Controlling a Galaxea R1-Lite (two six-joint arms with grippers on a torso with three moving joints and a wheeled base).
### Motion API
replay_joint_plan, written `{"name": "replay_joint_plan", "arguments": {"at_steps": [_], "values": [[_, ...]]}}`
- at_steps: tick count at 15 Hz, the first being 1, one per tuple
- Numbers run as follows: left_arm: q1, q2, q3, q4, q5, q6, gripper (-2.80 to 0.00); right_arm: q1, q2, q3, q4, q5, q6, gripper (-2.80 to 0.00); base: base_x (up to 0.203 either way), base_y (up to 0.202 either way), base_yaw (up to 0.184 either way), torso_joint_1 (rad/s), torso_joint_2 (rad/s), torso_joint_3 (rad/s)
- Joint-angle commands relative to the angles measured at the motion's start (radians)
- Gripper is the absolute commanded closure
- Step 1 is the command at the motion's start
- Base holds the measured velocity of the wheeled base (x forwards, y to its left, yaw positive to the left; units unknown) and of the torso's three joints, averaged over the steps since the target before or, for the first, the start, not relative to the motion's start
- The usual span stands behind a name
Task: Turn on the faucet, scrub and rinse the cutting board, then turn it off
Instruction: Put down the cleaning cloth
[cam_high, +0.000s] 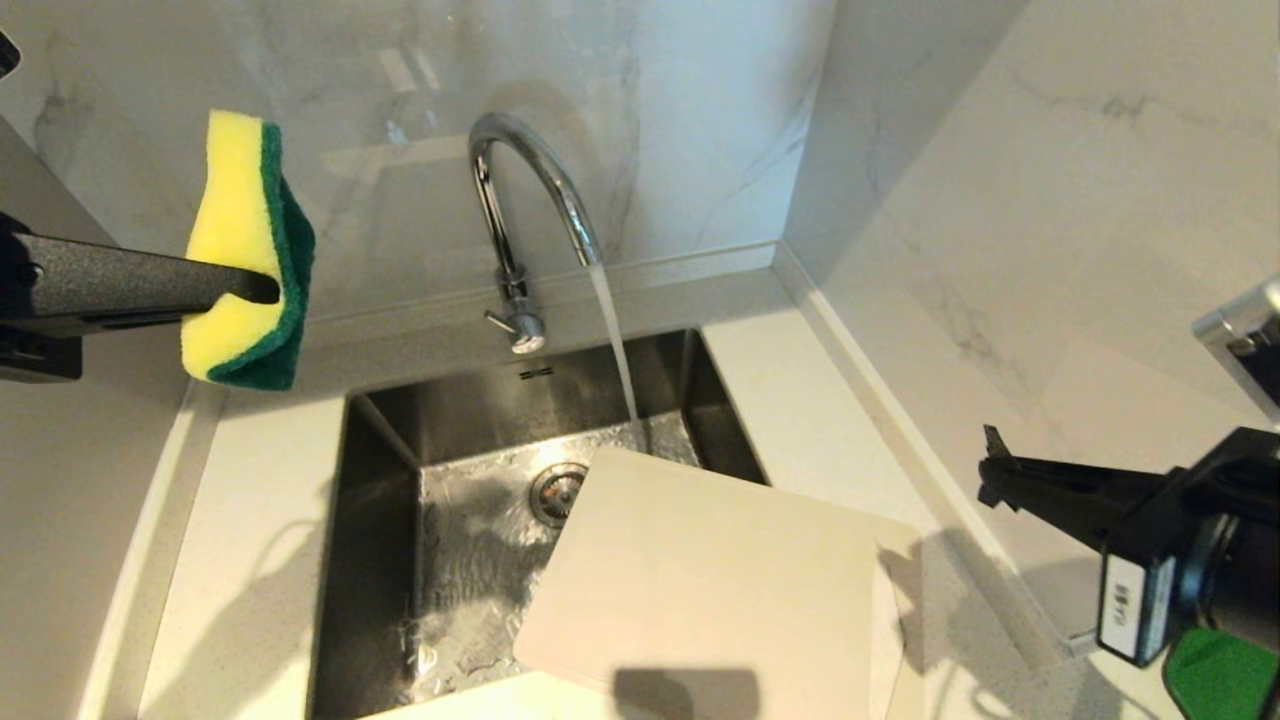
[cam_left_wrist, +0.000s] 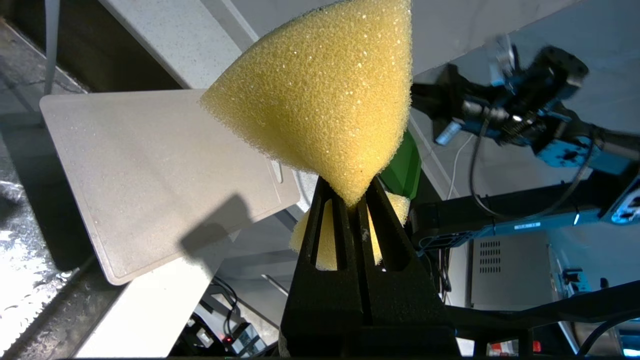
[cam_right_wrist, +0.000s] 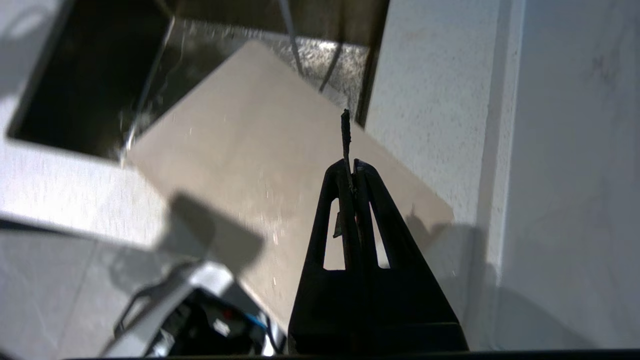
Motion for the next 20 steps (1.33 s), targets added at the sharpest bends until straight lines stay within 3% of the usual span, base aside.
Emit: {"name": "replay_joint_plan", "arguments": {"at_steps": [1, 4, 7, 14, 18, 20], "values": [[0.0, -0.001, 0.0, 0.001, -0.004, -0.002, 0.0, 0.0, -0.145, 0.006, 0.097, 0.026, -0.046, 0.0, 0.0, 0.0, 0.0, 0.0, 0.0, 0.0], [0.0, -0.003, 0.0, 0.001, -0.004, -0.002, 0.0, 0.0, -0.251, 0.005, 0.235, 0.048, -0.083, 0.0, 0.0, 0.0, 0.0, 0.0, 0.0, 0.0], [-0.024, -0.009, -0.006, -0.009, -0.001, -0.002, 0.0, 0.0, -0.269, 0.003, 0.268, -0.007, -0.062, 0.0, 0.0, 0.0, 0.0, 0.0, 0.0, 0.0], [-0.039, -0.009, -0.018, 0.001, -0.001, 0.002, 0.0, -0.005, -0.284, 0.007, 0.207, -0.029, 0.231, 0.0, 0.0, 0.0, 0.0, 0.0, 0.0, 0.0], [-0.045, -0.006, -0.017, 0.001, -0.001, 0.002, 0.0, -0.001, -0.326, 0.012, 0.182, 0.05, 0.25, 0.0, 0.0, 0.0, 0.0, 0.0, 0.0, 0.0], [-0.049, -0.007, -0.017, 0.001, -0.001, 0.002, 0.0, -0.002, -0.368, 0.012, 0.181, 0.17, 0.255, 0.0, 0.0, 0.0, 0.0, 0.0, 0.0, 0.0]]}}
